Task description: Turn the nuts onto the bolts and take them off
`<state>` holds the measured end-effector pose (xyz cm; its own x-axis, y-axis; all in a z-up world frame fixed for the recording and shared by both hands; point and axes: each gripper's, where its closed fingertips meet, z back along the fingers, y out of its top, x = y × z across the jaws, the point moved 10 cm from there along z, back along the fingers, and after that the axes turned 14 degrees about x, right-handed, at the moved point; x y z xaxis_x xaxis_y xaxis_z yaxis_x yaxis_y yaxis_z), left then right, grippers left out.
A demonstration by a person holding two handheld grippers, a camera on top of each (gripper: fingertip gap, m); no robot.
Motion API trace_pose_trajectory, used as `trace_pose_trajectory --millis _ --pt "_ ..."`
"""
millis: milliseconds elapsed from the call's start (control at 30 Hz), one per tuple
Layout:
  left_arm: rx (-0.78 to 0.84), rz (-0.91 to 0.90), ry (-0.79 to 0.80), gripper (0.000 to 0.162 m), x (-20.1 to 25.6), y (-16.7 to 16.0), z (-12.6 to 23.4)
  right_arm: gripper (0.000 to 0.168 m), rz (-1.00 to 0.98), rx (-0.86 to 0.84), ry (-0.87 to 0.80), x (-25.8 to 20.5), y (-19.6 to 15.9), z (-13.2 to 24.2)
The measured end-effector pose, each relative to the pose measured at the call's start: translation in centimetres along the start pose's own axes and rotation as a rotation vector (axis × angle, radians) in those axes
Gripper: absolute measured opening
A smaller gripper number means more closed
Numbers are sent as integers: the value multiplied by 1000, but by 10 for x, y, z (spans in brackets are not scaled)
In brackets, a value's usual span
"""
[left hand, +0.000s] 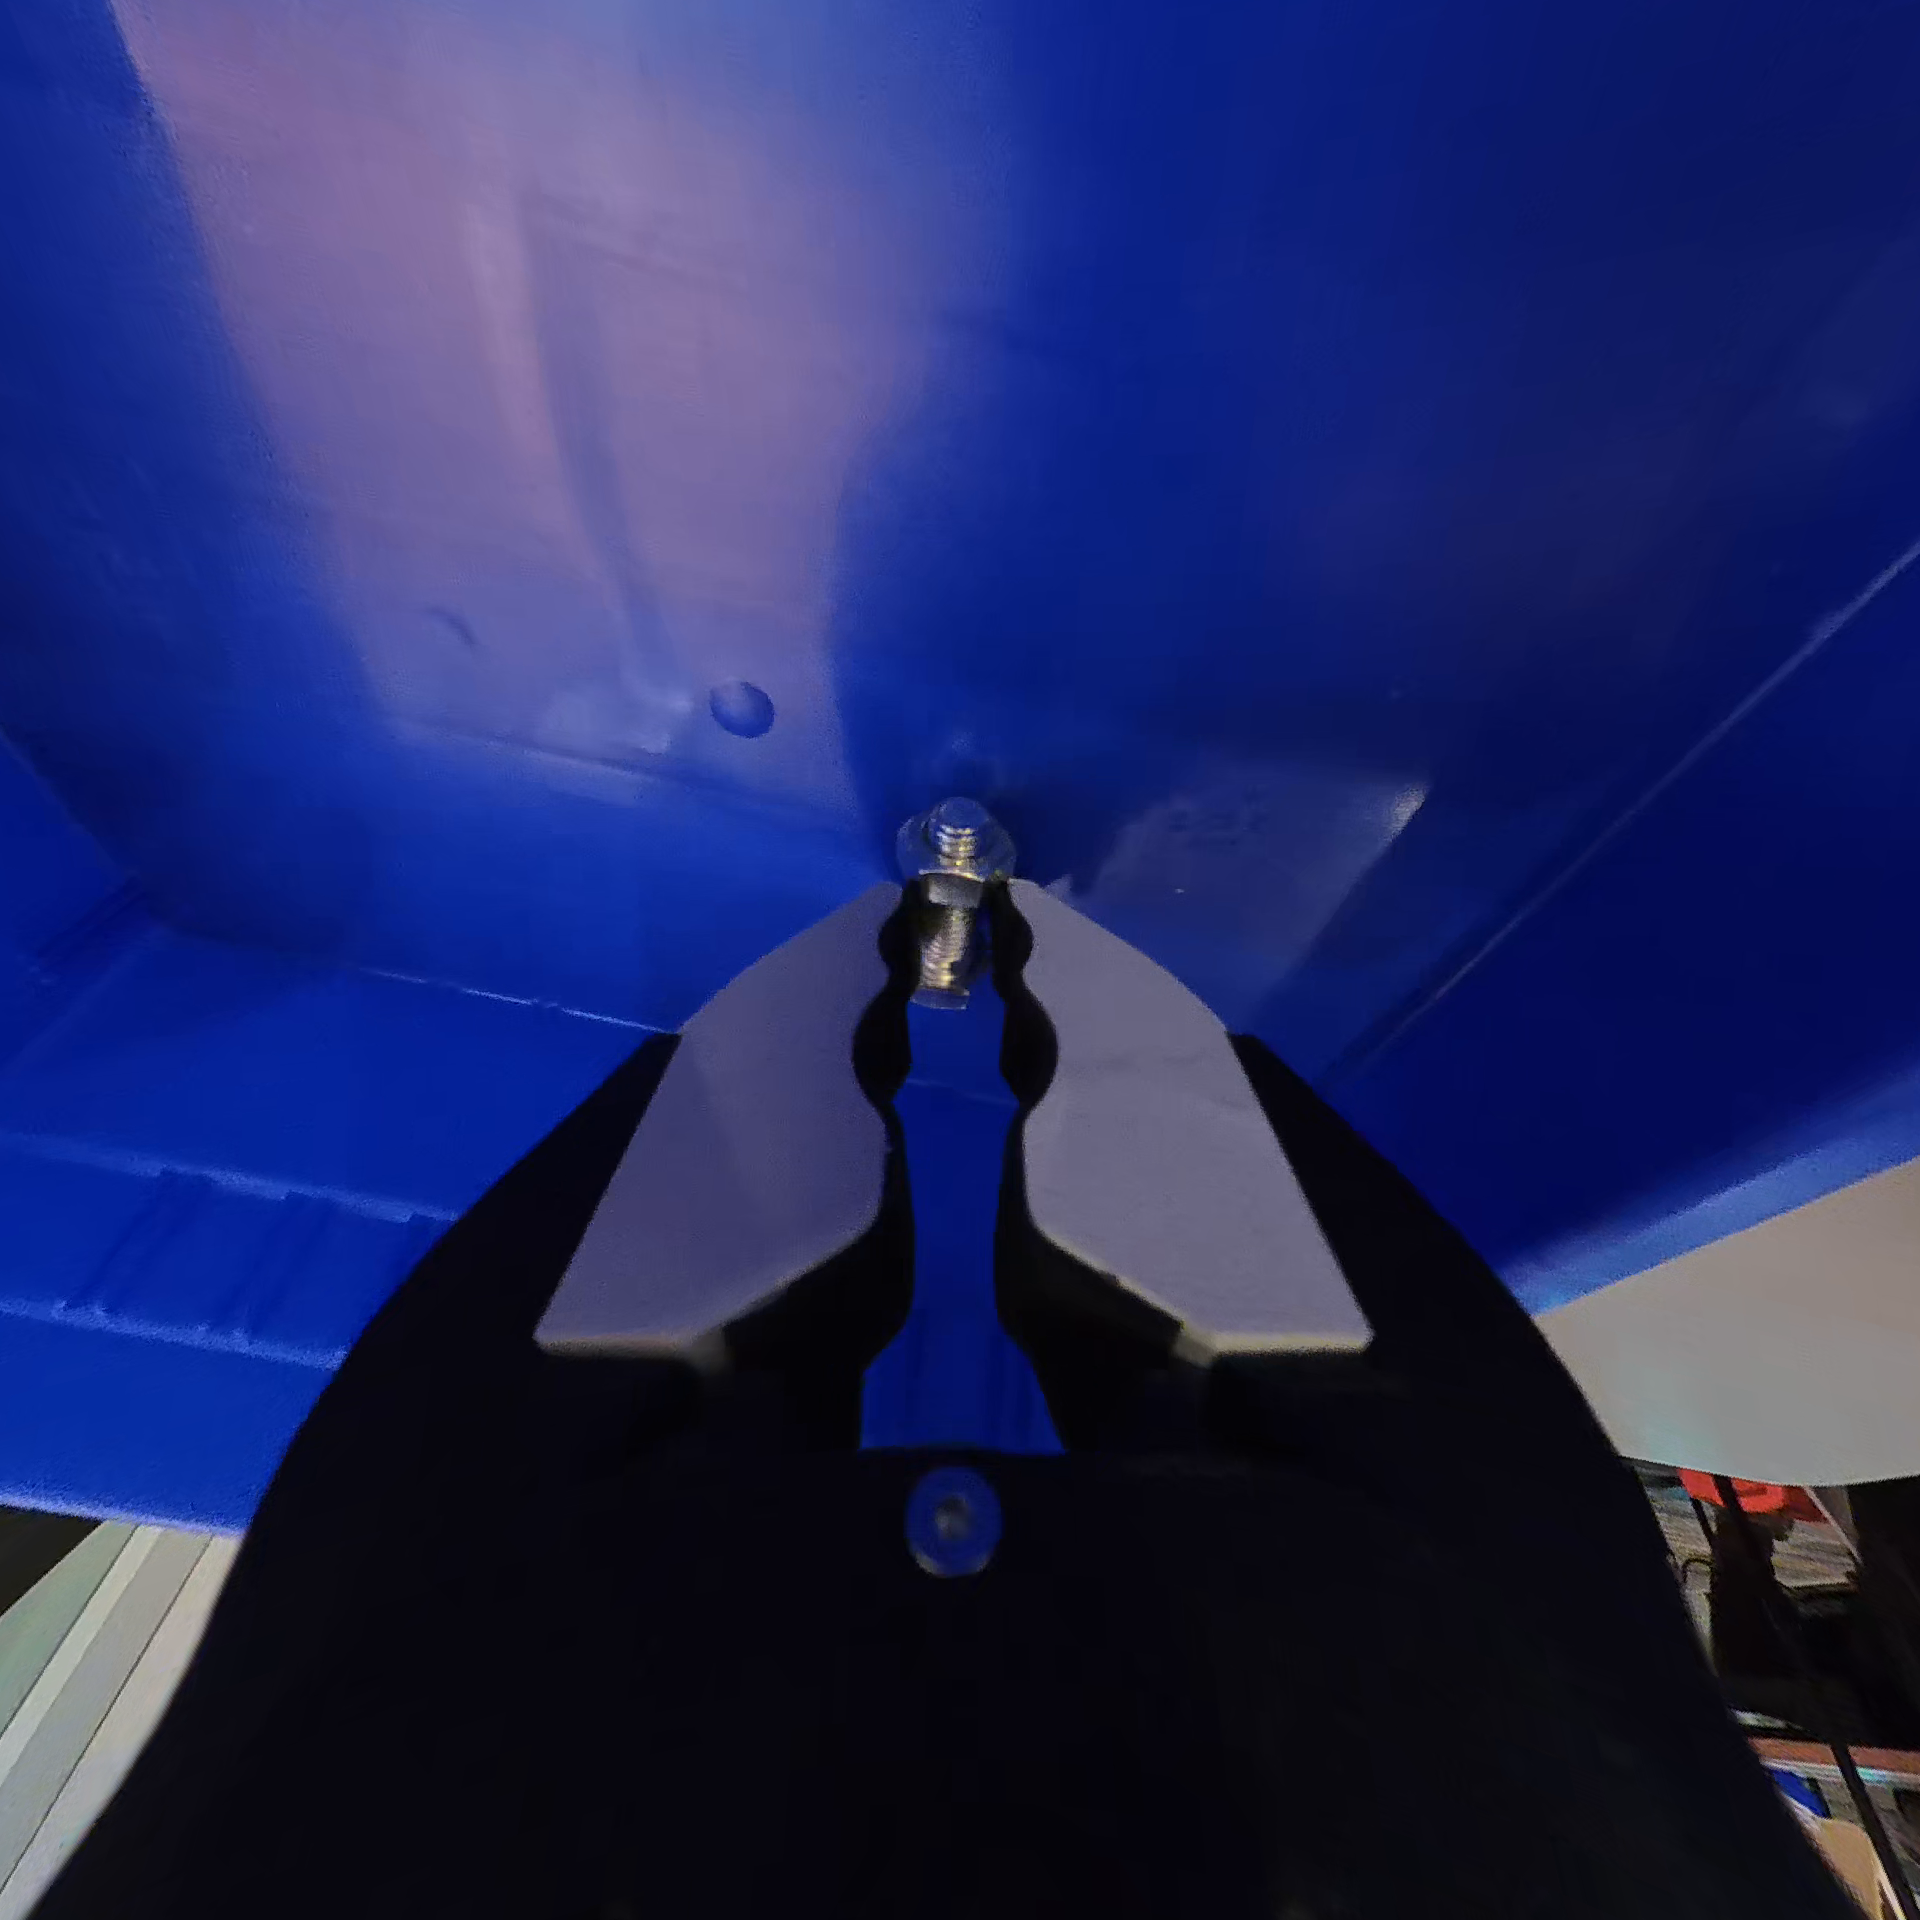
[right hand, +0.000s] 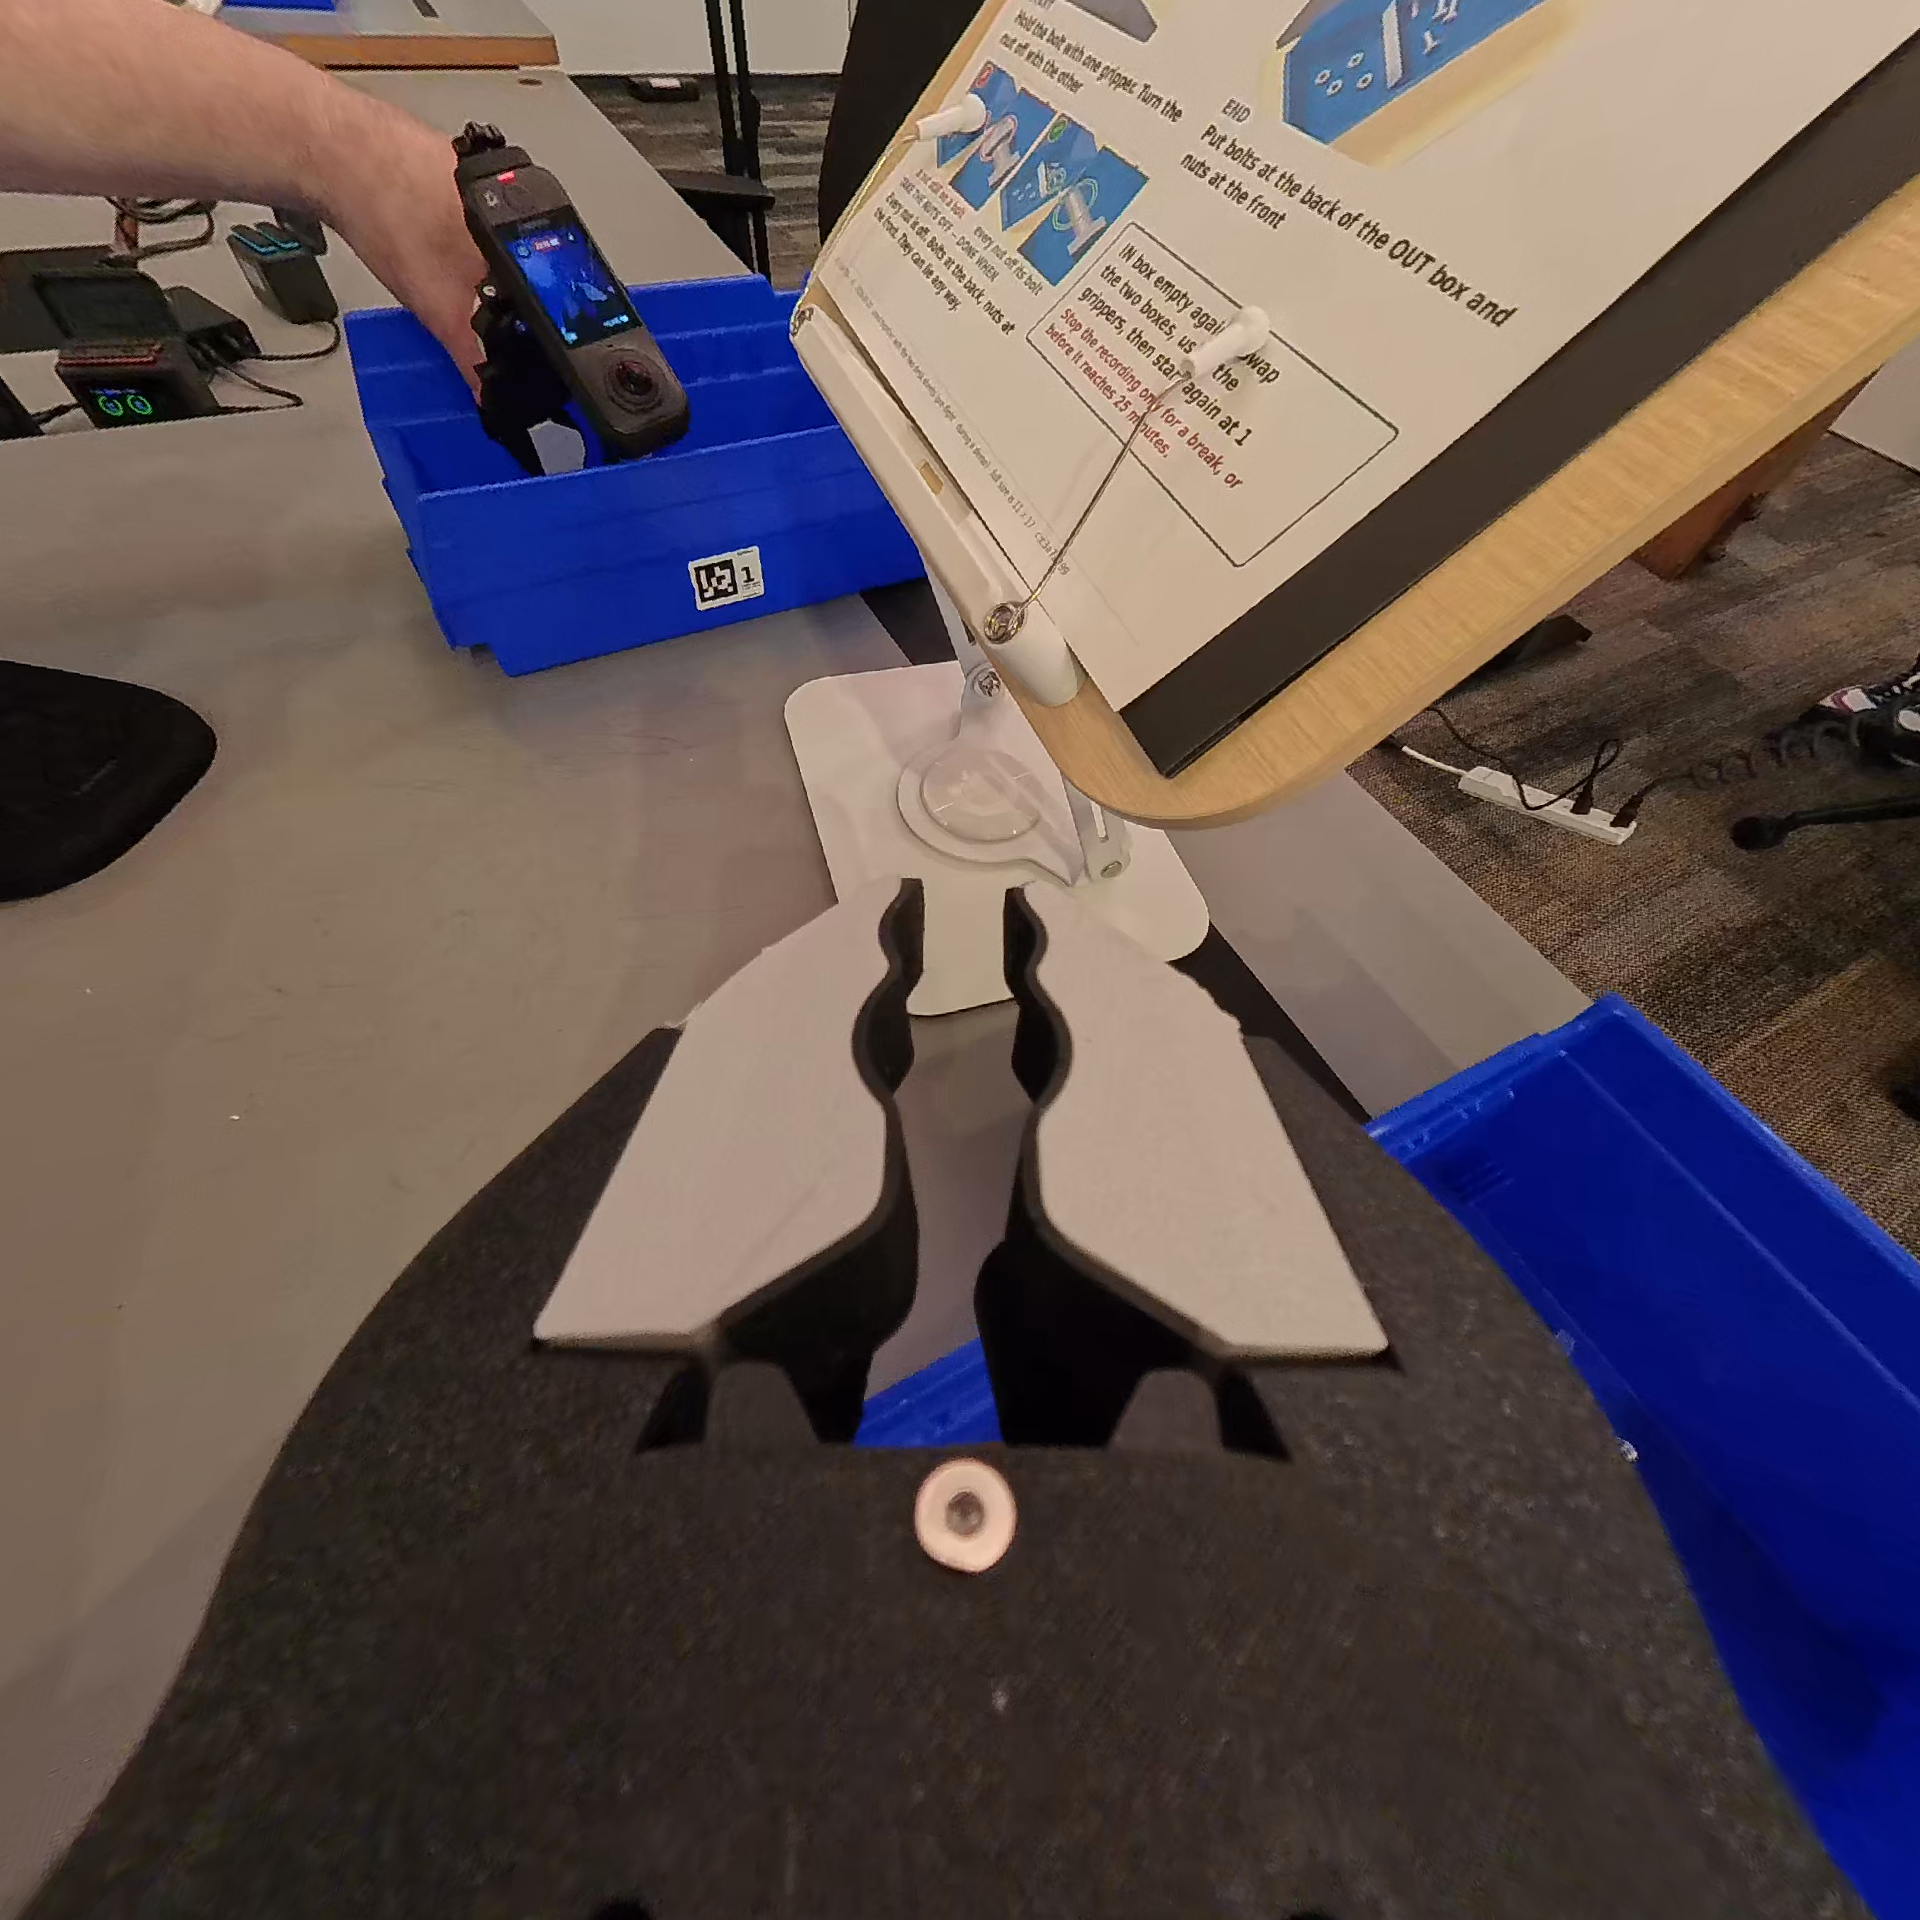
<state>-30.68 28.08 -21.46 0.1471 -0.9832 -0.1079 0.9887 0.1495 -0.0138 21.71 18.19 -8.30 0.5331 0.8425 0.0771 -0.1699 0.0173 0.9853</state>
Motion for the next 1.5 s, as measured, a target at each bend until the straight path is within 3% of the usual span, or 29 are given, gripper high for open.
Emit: trace_pose_trajectory --millis 200,400,733,867,1033,1133,1300,1500 --pt "77 81 70 10 1 -3 8 14 4 10 5 -1 3 2" --pt "256 135 226 10 13 2 27 14 17 27 19 -6 9 2" --pt "697 268 480 9 70 9 108 18 49 134 152 -45 36 -10" --pt "853 218 586 9 107 48 137 25 12 169 216 -71 40 -30" --pt "1054 108 589 9 148 124 155 31 -90 270 272 -89 32 -54" --pt "1121 63 595 9 163 170 159 35 -158 329 223 -89 24 -62" --pt "1090 0 693 9 173 228 156 36 -214 260 181 -84 14 -69" --pt "1059 -72 769 9 171 259 151 28 -228 188 122 -72 8 -67"
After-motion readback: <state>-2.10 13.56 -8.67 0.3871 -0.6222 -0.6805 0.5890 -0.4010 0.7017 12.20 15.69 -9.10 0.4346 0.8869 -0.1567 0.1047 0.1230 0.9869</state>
